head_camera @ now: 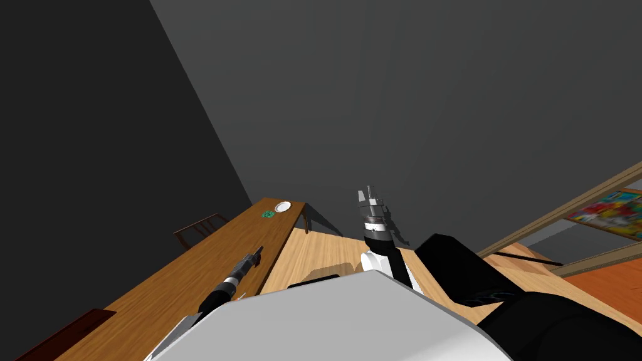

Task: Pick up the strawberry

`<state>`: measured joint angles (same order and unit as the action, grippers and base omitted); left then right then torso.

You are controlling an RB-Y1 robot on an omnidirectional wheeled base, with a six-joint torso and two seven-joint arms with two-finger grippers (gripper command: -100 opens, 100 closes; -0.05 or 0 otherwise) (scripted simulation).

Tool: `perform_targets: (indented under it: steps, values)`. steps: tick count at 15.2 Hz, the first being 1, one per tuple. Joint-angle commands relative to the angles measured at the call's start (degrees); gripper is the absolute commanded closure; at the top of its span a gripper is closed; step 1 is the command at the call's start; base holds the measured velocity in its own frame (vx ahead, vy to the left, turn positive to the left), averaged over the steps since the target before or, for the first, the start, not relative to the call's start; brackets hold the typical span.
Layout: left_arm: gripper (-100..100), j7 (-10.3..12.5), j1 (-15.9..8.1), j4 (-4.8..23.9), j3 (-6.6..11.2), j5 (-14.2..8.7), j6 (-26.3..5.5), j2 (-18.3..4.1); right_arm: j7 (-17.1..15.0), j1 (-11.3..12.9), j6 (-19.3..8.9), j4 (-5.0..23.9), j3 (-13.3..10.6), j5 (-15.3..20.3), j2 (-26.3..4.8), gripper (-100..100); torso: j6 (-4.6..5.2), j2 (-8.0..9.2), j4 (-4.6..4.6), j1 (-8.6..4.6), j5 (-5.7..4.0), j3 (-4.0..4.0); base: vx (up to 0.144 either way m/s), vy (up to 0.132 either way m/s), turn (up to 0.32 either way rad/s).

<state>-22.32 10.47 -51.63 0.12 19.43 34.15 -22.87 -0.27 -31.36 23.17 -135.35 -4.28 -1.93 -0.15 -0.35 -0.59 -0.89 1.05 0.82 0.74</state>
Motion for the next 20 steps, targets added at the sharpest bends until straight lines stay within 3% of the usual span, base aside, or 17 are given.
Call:
perform_targets:
  steps: [1,2,4,5,6,10,11,12,13,14,20]
  values:
    - [-100,0.0,0.0,0.0,0.0,0.0,0.0,0.0,0.0,0.0,0.0,0.0,0.0,0.0,0.0,0,0.0,0.0,0.0,0.0,0.0,0.0,0.008,0.003,-0.01]
    - [-100,0.3,-0.4,-1.4,0.63,0.0,-0.4,-1.6,0.0,0.0,0.0,0.0,0.0,0.0,0.0,0,-0.02,-0.02,-0.03,0.06,0.04,0.03,0.011,-0.067,-0.025]
    - [-100,0.5,-0.6,-2.0,0.89,0.0,-0.5,-2.3,0.0,0.0,0.0,0.0,0.0,0.0,0.0,0,0.0,-0.09,-0.04,-0.27,-0.03,0.06,0.022,-0.134,-0.019]
    - [-100,0.4,-1.0,-0.9,0.69,0.0,-0.1,-2.0,0.0,0.0,0.0,0.0,0.0,0.0,0.0,0,0.0,-0.12,-0.05,-0.38,-0.05,0.08,0.017,-0.076,0.007]
    - [100,0.5,-1.0,-1.0,0.73,0.0,-0.2,-2.0,0.0,0.0,0.0,0.0,0.0,0.0,0.0,0,-0.01,-0.11,-0.05,-0.29,-0.04,0.08,0.006,-0.028,0.006]
    - [100,0.5,-1.0,-1.0,0.72,0.0,-0.2,-2.0,0.0,0.0,0.0,0.0,0.0,0.0,0.0,0,-0.02,-0.05,-0.04,0.06,0.04,0.05,0.001,-0.005,0.001]
    - [100,0.0,-0.1,0.0,0.1,0.0,0.0,-0.2,0.0,0.0,0.0,0.0,0.0,0.0,0.0,0,-0.02,-0.04,-0.04,0.09,0.04,0.04,-0.002,0.077,0.028]
    - [100,-0.1,0.0,0.2,0.01,0.0,0.1,0.0,0.0,0.0,0.0,0.0,0.0,0.0,0.0,0,-0.04,-0.02,-0.04,0.28,0.08,0.03,-0.016,0.131,0.024]
    - [100,0.4,0.0,-1.0,0.2,0.0,-0.4,-0.8,0.0,0.0,0.0,0.0,0.0,0.0,0.0,0,-0.04,0.02,-0.04,0.5,0.13,0.02,-0.014,0.077,-0.002]
    - [-100,0.5,0.1,0.1,0.68,-0.1,-1.9,-1.7,0.0,0.0,0.0,0.0,0.0,0.0,0.0,0,-0.03,0.02,-0.03,0.47,0.13,0.01,0.006,-0.018,0.02]
    - [-100,0.9,0.3,1.6,1.59,-0.3,-4.7,-3.5,0.0,0.0,0.0,0.0,0.0,0.0,0.0,0,-0.01,-0.09,-0.1,-0.29,0.03,0.09,0.012,-0.098,0.034]
